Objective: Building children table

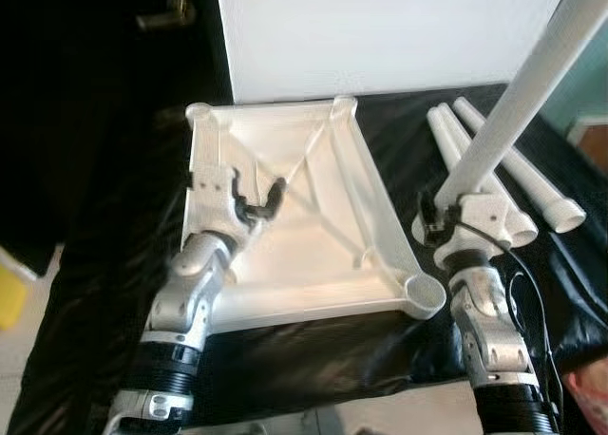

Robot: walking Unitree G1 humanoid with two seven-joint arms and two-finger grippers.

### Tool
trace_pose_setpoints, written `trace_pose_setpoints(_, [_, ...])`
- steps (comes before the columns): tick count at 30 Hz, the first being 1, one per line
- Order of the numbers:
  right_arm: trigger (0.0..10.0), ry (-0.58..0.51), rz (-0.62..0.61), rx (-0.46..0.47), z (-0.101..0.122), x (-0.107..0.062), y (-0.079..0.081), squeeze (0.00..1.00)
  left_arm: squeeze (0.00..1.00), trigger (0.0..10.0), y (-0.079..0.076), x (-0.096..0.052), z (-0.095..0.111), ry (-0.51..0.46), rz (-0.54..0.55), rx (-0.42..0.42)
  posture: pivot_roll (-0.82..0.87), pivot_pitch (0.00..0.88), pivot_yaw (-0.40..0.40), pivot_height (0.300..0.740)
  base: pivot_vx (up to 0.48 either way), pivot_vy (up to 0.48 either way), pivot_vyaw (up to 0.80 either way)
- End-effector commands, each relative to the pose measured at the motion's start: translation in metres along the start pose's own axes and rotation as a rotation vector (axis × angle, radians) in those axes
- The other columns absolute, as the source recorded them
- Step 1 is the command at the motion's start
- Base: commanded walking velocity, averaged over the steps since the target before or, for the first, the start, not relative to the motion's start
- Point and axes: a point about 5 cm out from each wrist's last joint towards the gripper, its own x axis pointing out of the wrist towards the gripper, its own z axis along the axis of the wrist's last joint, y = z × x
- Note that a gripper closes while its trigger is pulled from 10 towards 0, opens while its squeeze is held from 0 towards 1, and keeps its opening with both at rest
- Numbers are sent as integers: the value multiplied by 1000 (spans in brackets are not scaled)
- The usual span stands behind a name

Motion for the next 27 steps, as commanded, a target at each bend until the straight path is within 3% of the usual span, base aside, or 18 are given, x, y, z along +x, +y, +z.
trace_pose_setpoints(1, [10000, -16, 15, 5, 2, 0, 5, 0, 0, 10000, 5, -4, -3, 22, 5, 40, 20, 16, -14, 740, 0, 0, 0])
trace_pose_setpoints(6, [10000, 1, 4, -6, -3, 0, 3, 0, 0, 10000, -6, -3, -3, 27, -57, 149, 21, 12, -15, 740, 0, 0, 0])
trace_pose_setpoints(15, [10000, 11, -24, -21, -5, 0, 0, 0, 0, 10000, -19, -3, -4, 26, -121, 198, 21, 7, -15, 740, 0, 0, 0])
trace_pose_setpoints(19, [10000, 28, -52, -24, -6, 0, -3, 0, 0, 10000, -32, -5, -5, 20, -204, 153, 15, 4, -16, 740, 0, 0, 0])
trace_pose_setpoints(23, [10000, 33, -57, -24, -6, 0, -4, 0, 0, 10000, -36, -5, -5, 16, -225, 139, 15, 4, -16, 740, 0, 0, 0])
trace_pose_setpoints(24, [10000, 32, -45, -48, -5, -3, -7, 0, 0, 10000, -52, -14, -6, 23, -370, 161, 11, 2, -21, 740, 0, 0, 0])
trace_pose_setpoints(25, [10000, 32, -45, -48, -5, -3, -7, 0, 0, 10000, -52, -14, -6, 23, -370, 161, 11, 2, -21, 740, 0, 0, 0])
trace_pose_setpoints(27, [10000, 26, -39, -69, -3, -6, -9, 0, 0, 10000, -64, -22, -7, 21, -484, 178, 12, 3, -27, 740, 0, 0, 0])
